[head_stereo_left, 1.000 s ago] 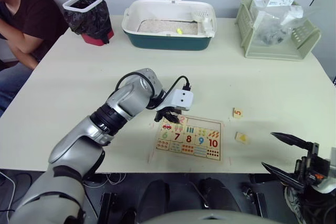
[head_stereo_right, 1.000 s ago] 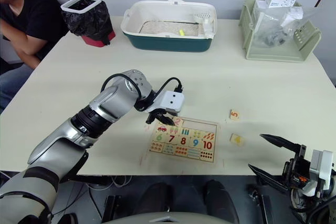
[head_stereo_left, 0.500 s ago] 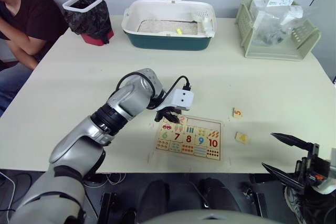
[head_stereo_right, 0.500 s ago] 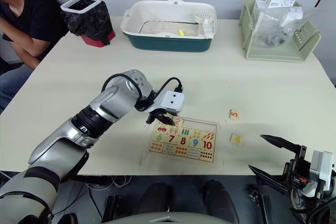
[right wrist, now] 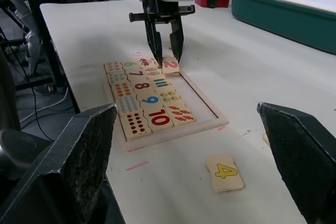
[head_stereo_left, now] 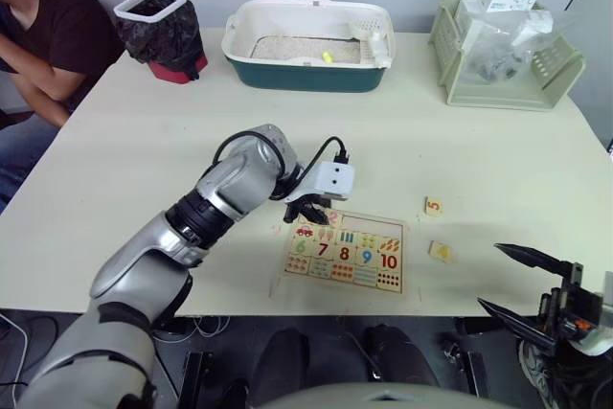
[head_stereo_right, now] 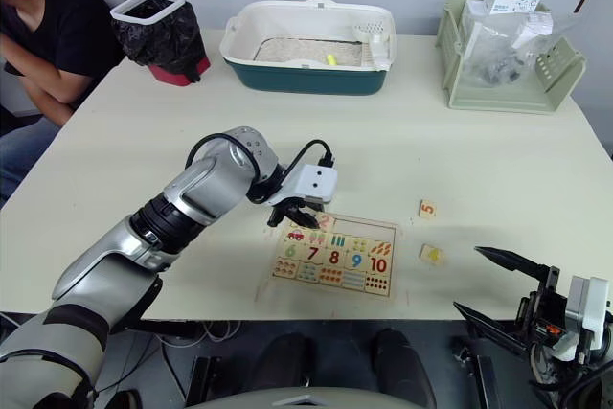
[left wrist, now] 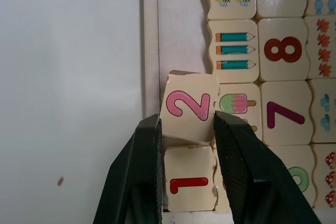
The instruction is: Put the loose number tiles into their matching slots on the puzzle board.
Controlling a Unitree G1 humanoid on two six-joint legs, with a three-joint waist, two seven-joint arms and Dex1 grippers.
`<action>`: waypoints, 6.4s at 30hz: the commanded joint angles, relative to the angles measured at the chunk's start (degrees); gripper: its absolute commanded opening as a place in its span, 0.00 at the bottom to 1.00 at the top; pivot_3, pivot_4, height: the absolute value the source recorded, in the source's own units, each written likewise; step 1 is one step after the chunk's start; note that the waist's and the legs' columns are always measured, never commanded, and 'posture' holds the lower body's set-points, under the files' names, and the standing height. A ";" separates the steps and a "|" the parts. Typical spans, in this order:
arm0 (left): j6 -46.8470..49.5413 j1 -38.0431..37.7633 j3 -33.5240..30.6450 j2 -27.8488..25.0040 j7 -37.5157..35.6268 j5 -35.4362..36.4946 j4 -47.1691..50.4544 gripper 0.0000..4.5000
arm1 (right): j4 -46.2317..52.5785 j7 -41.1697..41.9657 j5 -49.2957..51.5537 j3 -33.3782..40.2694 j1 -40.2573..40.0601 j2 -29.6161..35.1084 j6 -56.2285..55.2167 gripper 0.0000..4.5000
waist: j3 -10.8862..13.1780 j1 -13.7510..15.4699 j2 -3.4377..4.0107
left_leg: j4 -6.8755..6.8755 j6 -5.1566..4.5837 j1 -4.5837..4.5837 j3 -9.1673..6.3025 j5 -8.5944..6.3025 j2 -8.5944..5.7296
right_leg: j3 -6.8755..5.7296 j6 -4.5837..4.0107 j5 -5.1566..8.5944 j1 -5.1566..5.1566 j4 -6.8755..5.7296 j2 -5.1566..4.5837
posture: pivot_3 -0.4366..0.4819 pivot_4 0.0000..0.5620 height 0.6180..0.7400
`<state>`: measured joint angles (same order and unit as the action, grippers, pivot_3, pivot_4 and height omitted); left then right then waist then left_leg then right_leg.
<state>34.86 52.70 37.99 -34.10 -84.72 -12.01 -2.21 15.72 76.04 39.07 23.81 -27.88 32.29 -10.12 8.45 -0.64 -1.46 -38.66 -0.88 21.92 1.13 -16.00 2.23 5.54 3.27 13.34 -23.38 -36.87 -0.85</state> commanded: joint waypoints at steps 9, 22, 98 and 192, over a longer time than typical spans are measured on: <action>1.94 0.18 0.12 -0.63 0.73 -0.45 2.70 0.22 | 0.08 0.24 0.33 0.29 0.05 0.27 -0.96 1.00 | 0.00 0.01 0.00 | 0.00 0.00 0.00 0.00 0.00 0.00 | 0.00 -0.01 -0.01 0.00 0.00 0.00 | 0.48 0.27 1.00; 2.75 -0.72 0.81 -1.57 1.19 -0.59 3.45 0.22 | 0.01 0.20 0.28 0.29 0.22 0.42 -0.86 1.00 | 0.00 -0.01 0.00 | 0.00 0.00 -0.01 0.00 0.00 0.00 | 0.00 -0.03 -0.02 0.00 0.00 0.00 | 0.48 0.27 1.00; -32.11 -9.02 -17.09 3.70 1.41 16.34 -22.60 0.02 | -1.12 -1.93 0.26 -0.55 1.56 -0.87 -1.53 1.00 | -0.01 0.00 0.02 | -0.09 0.00 -0.02 0.00 0.00 -0.01 | -0.01 -0.03 -0.04 0.03 -0.05 0.00 | 0.48 0.27 1.00; -17.94 -60.08 -60.70 -4.36 26.48 41.56 5.94 1.00 | -7.60 -11.27 -3.19 1.71 2.68 -1.81 4.17 1.00 | -0.04 -0.15 0.08 | 0.08 0.02 -0.14 0.12 -0.01 0.09 | -0.06 0.20 0.12 -0.01 0.02 -0.15 | 0.48 0.27 1.00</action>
<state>18.23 -7.90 -22.19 -37.26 -57.45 29.42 3.53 7.47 63.91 34.64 24.46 -25.07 29.98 -5.13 8.42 -0.79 -1.38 -38.59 -0.86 21.78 1.26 -16.02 2.33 5.48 3.47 13.46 -23.39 -36.84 -1.00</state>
